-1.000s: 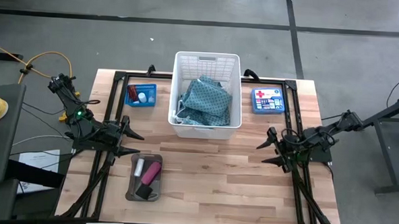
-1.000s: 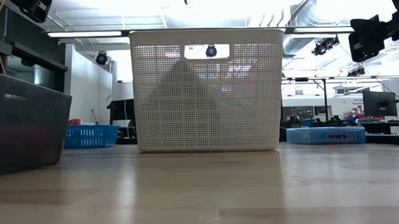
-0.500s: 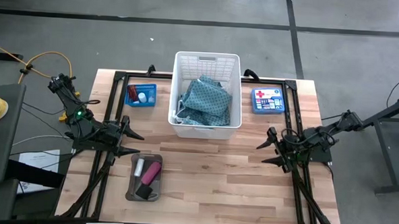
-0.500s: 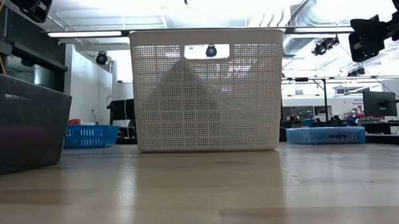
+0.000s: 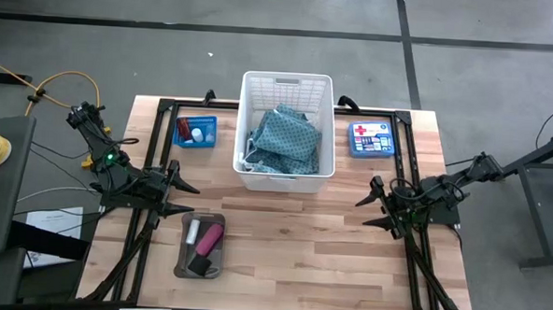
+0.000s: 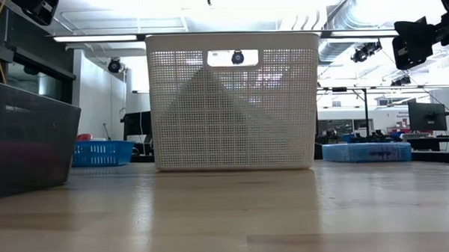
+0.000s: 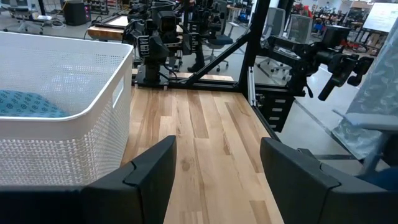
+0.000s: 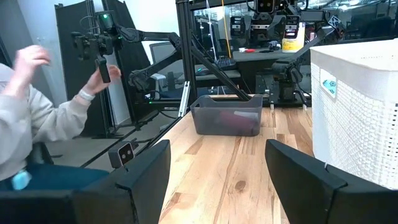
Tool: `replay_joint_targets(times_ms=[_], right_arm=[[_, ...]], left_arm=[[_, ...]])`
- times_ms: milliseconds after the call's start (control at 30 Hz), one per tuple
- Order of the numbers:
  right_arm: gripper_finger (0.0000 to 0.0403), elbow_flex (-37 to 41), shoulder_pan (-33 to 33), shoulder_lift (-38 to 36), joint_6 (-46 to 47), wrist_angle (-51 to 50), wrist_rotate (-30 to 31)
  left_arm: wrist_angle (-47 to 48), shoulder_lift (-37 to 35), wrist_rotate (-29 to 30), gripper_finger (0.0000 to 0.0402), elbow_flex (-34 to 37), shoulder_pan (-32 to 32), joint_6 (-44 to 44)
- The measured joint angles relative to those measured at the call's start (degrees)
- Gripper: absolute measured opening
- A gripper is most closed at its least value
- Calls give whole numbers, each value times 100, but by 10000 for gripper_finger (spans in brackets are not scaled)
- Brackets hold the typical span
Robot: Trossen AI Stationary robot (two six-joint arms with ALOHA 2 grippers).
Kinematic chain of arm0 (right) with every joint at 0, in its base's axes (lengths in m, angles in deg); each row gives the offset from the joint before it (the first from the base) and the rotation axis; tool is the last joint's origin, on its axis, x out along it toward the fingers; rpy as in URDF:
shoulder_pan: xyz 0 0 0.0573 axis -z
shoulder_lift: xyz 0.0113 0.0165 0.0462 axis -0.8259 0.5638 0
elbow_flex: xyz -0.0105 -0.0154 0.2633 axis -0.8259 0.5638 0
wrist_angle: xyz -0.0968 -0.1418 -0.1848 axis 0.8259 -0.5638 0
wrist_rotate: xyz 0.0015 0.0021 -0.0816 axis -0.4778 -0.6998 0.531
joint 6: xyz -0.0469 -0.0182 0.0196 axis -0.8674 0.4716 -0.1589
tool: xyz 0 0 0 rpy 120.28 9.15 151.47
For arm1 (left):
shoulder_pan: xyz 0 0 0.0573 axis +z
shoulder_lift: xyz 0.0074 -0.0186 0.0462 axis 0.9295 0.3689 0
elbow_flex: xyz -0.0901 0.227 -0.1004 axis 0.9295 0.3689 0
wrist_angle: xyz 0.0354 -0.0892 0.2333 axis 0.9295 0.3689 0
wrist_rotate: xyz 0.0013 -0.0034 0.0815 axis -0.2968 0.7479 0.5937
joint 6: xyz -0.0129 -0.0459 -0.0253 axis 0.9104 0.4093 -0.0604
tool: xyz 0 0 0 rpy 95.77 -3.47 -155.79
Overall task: Pick & place medical supplies in basket/bin
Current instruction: Return to Home Position
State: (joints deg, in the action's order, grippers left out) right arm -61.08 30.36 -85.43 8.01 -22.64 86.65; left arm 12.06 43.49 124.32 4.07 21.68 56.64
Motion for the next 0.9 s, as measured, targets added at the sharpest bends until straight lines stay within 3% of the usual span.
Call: replay_joint_targets(times_ms=[267, 700, 900], right_arm=[[249, 0, 0, 0, 0, 0, 0], [249, 4, 0, 2, 0, 0, 0], [249, 4, 0, 2, 0, 0, 0]], left_arm=[[0, 0, 50, 224, 0, -2, -732], [-133, -14, 50, 224, 0, 33, -1097], [35, -219, -229, 224, 0, 680, -1258]])
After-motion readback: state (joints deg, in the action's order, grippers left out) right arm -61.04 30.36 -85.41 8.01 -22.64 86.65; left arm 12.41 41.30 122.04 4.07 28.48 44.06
